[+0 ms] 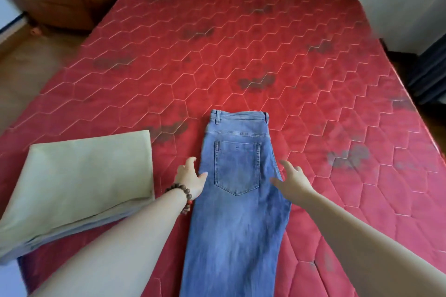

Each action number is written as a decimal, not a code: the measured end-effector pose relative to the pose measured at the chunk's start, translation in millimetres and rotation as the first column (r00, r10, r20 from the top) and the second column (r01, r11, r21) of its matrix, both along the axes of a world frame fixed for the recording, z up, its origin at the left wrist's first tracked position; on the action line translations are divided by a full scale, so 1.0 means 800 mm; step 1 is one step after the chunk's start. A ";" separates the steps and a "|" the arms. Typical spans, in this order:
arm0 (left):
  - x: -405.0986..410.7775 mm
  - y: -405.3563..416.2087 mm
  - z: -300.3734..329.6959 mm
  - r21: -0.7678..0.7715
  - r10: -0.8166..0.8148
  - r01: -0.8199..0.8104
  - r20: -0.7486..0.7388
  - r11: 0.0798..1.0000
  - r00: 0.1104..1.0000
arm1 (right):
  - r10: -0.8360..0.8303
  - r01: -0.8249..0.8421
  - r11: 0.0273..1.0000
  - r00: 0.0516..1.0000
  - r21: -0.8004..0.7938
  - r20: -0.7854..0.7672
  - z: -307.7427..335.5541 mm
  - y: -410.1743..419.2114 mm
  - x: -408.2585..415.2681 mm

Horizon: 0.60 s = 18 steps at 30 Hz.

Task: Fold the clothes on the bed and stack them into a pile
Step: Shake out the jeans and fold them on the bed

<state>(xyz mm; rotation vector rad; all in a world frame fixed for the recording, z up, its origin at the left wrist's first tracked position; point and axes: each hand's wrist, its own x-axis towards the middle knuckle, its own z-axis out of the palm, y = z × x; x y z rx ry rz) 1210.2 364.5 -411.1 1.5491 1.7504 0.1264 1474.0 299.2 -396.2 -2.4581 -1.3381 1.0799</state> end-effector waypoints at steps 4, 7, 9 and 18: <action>0.017 0.009 -0.054 0.016 0.075 -0.075 0.006 0.997 0.997 | -0.121 0.118 0.992 0.990 0.039 0.077 -0.059 0.004 -0.012; 0.028 0.020 -0.080 0.069 0.100 -0.097 -0.032 0.993 0.994 | -0.182 0.169 0.979 0.976 0.111 0.117 -0.084 0.015 -0.021; 0.032 0.022 -0.092 0.160 0.120 -0.111 -0.047 0.981 0.992 | -0.183 0.164 0.974 0.976 0.160 0.117 -0.097 0.022 -0.025; 0.047 0.031 -0.075 0.557 0.072 -0.068 0.015 0.828 0.997 | -0.143 0.056 0.909 0.973 0.412 0.183 -0.083 0.044 -0.024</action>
